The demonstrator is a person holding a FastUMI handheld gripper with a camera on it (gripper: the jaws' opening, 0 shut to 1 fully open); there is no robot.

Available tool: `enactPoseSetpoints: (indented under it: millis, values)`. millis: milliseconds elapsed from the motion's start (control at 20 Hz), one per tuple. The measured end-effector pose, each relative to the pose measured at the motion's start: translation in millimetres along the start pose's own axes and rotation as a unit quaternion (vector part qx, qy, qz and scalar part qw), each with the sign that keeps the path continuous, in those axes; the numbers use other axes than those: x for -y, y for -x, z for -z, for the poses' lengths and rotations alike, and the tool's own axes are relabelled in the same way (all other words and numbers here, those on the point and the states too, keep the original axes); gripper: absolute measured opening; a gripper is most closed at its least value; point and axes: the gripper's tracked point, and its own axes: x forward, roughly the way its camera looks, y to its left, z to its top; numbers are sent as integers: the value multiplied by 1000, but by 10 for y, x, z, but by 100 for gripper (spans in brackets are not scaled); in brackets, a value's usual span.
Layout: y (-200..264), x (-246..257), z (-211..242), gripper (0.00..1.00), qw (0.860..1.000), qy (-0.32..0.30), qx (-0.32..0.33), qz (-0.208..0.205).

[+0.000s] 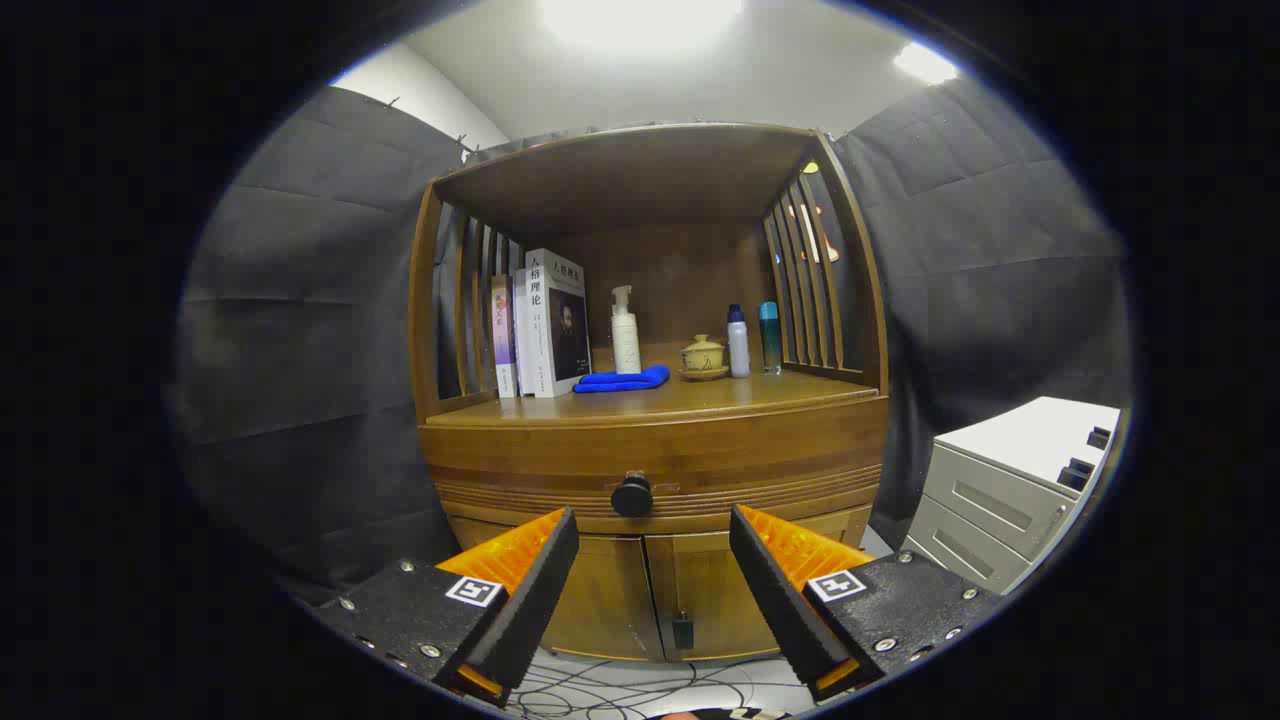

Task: Pull open the drawer, take out the items inside it, and place them on the countertop above the cabinet.

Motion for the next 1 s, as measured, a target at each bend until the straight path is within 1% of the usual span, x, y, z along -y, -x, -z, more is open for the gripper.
enactPoseSetpoints:
  millis: [350, 1000]
  values:
    - [-9, -54, 60, 95, 1000, 10, -9, -16]
    - [-23, -79, -2, 95, 1000, 0, 0, -27]
